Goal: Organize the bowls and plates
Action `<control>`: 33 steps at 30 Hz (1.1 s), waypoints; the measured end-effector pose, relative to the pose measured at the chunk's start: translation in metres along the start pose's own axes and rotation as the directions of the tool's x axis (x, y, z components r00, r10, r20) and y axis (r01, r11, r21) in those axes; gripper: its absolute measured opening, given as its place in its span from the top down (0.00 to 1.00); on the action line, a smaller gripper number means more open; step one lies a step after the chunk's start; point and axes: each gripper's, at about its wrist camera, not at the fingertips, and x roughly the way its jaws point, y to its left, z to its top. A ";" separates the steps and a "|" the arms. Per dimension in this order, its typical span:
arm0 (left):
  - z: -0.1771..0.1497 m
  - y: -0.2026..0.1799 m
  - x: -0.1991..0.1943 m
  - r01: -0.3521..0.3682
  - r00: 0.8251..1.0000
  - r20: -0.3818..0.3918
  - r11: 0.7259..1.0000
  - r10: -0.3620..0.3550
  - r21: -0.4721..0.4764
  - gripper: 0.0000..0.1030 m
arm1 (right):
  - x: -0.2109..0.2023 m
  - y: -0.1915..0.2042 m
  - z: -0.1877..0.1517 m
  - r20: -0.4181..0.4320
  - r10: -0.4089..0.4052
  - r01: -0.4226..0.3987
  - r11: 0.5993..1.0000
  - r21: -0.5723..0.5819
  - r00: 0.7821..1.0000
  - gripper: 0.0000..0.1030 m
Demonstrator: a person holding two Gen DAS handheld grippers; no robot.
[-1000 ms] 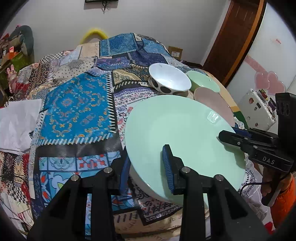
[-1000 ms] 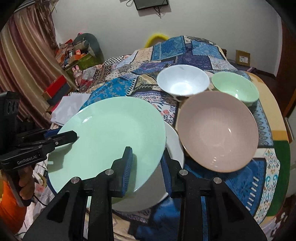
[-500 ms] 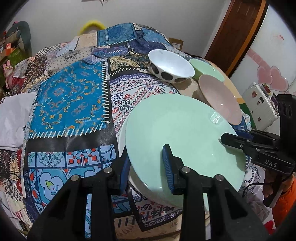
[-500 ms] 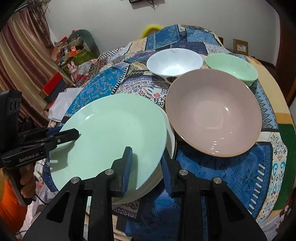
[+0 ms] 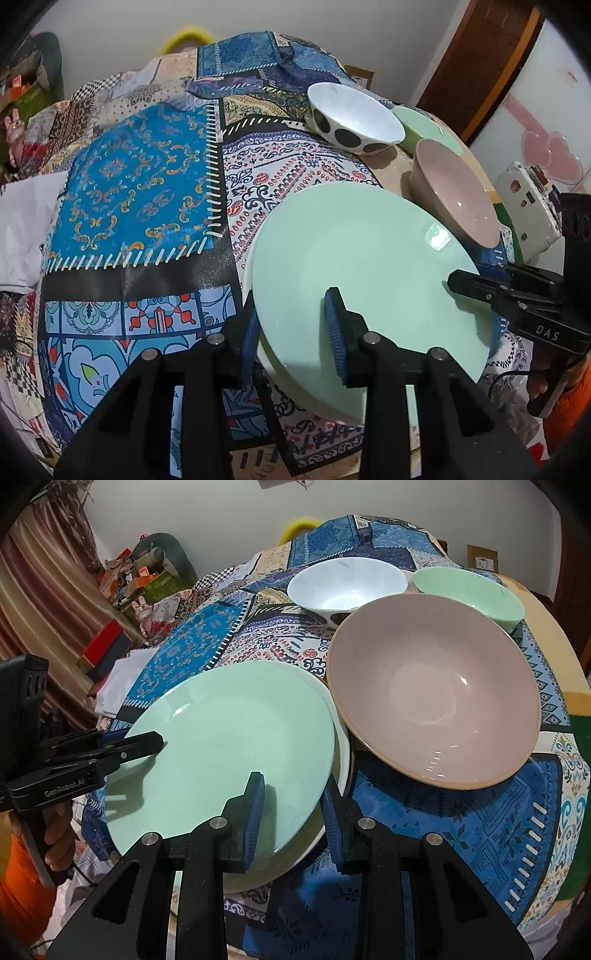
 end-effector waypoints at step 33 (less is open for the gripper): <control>0.004 0.001 0.001 -0.046 0.999 0.002 0.998 0.046 0.036 0.69 | -0.003 0.002 0.003 0.009 -0.017 0.017 1.000 -0.023 1.000 0.71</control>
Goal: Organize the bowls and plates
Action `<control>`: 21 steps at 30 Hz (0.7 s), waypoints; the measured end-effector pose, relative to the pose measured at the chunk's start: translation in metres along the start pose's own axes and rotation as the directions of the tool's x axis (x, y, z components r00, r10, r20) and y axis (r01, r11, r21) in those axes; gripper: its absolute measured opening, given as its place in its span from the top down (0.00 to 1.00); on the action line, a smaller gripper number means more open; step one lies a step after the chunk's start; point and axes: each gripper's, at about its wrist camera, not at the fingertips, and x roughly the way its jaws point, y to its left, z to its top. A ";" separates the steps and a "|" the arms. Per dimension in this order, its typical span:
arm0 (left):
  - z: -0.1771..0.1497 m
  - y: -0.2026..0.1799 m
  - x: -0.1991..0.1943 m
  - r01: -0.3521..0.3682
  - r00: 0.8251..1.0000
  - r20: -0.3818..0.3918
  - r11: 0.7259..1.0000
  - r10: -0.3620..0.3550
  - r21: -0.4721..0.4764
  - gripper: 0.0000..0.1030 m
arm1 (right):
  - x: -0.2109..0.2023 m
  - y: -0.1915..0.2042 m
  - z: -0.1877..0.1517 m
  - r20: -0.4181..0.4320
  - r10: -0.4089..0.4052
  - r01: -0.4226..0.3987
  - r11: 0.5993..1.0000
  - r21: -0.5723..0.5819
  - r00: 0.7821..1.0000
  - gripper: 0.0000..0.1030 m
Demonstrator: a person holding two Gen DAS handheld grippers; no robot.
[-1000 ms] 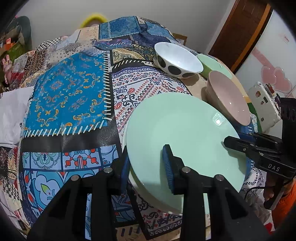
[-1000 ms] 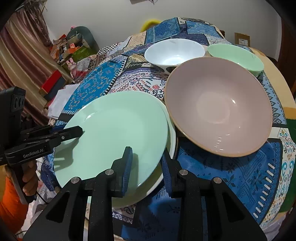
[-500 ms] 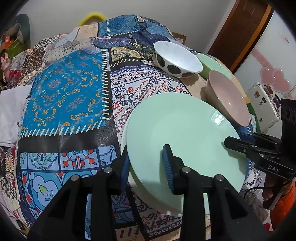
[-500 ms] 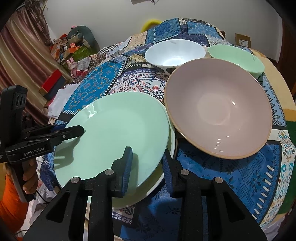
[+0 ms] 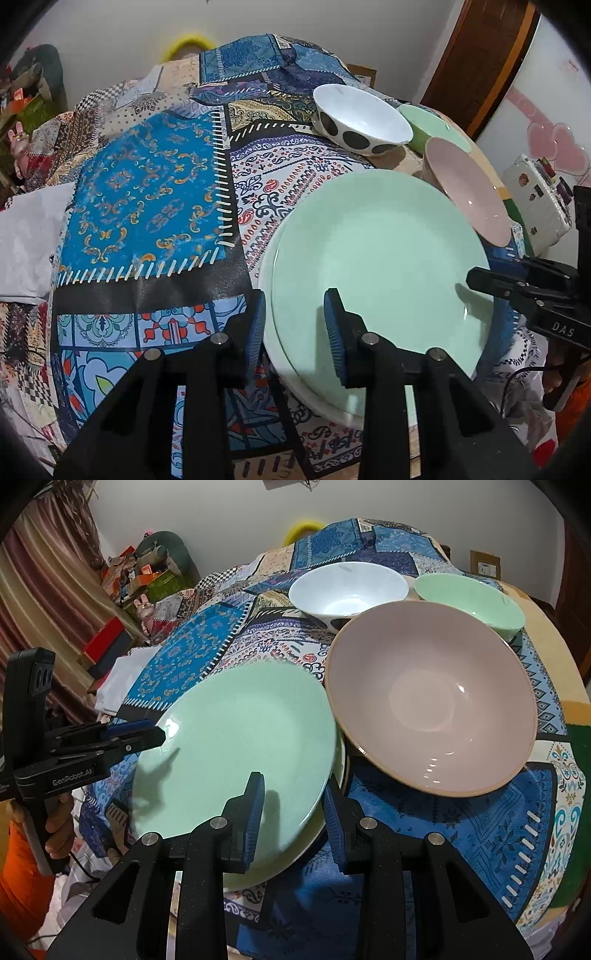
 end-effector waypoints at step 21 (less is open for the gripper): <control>0.020 -0.034 -0.045 -0.029 0.990 0.141 0.998 0.022 0.048 0.68 | -0.050 -0.001 0.003 0.122 -0.045 0.046 0.999 -0.009 0.992 0.70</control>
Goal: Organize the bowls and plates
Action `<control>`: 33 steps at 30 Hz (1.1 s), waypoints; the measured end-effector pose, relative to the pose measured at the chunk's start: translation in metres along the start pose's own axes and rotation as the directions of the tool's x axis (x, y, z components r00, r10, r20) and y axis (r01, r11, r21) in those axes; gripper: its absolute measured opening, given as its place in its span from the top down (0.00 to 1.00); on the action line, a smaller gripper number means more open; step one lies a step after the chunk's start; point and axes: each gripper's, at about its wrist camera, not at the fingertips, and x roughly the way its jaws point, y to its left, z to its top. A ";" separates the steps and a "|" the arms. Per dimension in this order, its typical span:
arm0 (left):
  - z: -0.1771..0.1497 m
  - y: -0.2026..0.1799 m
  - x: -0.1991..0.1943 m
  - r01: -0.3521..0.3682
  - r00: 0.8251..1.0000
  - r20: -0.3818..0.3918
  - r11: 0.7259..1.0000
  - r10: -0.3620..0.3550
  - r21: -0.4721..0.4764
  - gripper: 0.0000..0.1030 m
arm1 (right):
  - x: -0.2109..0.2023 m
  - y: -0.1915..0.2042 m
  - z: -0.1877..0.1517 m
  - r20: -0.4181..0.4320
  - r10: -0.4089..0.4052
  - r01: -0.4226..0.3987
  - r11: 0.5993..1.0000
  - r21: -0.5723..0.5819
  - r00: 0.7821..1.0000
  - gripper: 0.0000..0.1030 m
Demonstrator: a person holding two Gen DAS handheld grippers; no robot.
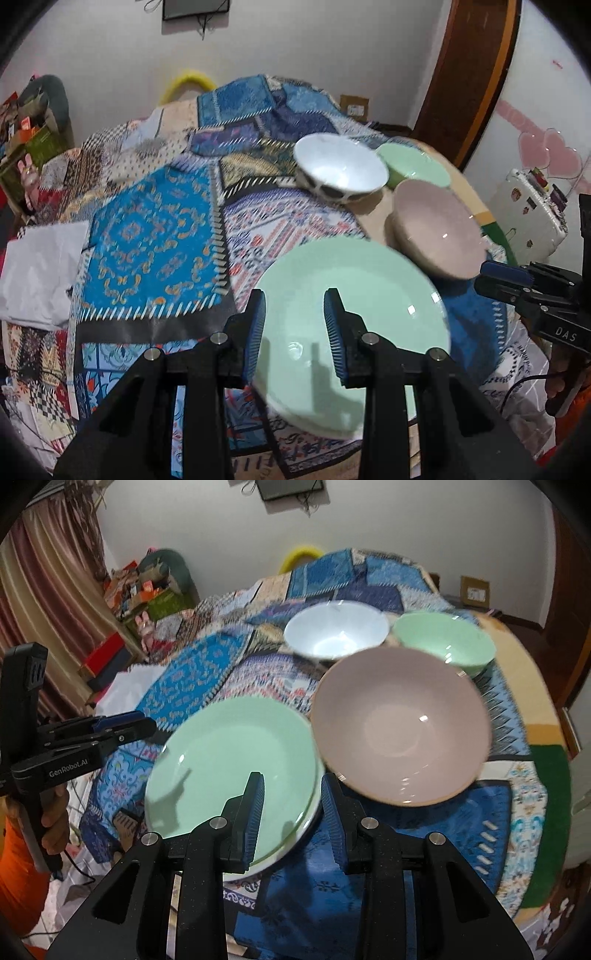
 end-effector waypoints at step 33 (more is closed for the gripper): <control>0.059 -0.105 0.104 0.067 0.996 -0.071 0.994 -0.061 0.086 0.36 | -0.015 -0.105 -0.003 0.059 -0.165 0.153 0.972 0.178 0.985 0.57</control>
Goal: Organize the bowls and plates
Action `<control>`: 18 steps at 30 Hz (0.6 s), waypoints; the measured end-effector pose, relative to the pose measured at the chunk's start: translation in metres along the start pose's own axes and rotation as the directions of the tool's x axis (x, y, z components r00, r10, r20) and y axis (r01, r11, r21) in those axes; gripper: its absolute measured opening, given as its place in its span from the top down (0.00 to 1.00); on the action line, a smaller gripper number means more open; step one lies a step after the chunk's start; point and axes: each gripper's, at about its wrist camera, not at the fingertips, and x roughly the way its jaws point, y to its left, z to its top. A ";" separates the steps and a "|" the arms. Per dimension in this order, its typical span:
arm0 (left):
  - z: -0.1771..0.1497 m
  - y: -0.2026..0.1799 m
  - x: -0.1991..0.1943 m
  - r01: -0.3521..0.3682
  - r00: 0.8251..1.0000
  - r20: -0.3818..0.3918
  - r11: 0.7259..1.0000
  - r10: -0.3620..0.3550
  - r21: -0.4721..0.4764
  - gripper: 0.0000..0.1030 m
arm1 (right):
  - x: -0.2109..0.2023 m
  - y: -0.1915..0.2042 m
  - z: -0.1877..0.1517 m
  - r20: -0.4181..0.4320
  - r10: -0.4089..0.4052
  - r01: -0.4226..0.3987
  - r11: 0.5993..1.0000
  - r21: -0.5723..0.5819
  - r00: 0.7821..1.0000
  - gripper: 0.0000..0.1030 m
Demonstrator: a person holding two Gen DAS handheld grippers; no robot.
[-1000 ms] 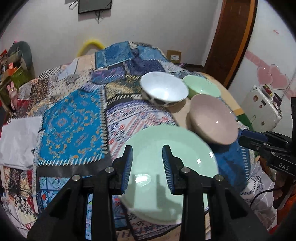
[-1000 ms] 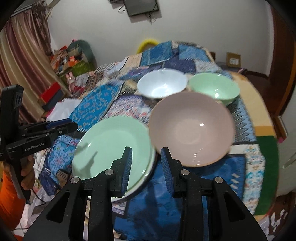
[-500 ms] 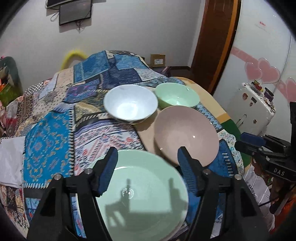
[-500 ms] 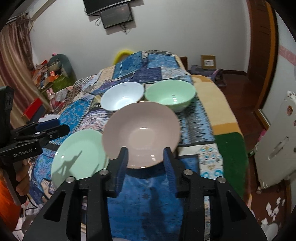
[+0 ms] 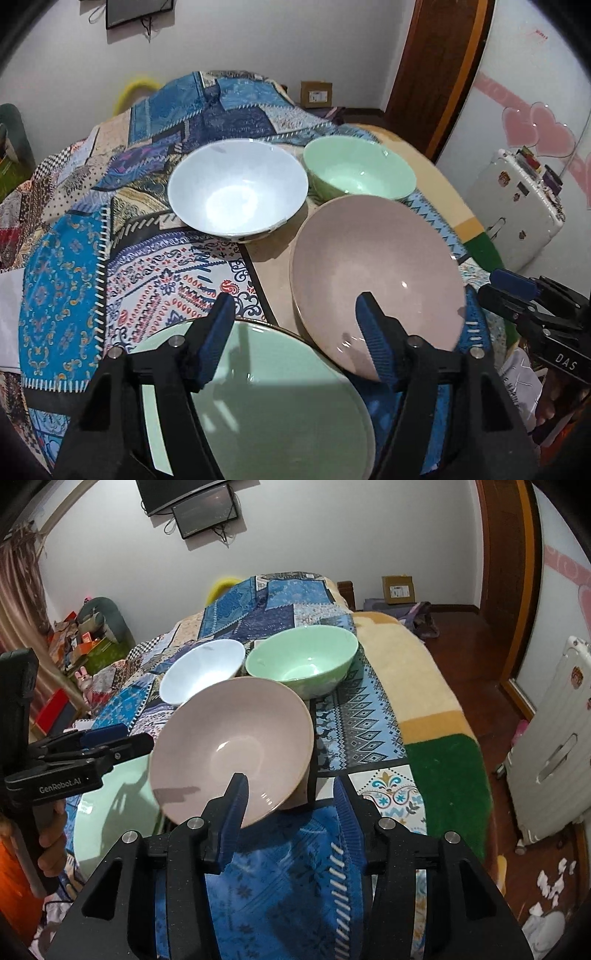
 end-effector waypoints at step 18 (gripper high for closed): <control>0.005 -0.009 0.055 0.056 0.991 -0.118 0.998 -0.057 -0.014 0.80 | 0.042 -0.002 0.000 -0.041 0.067 -0.066 0.997 0.034 0.997 0.73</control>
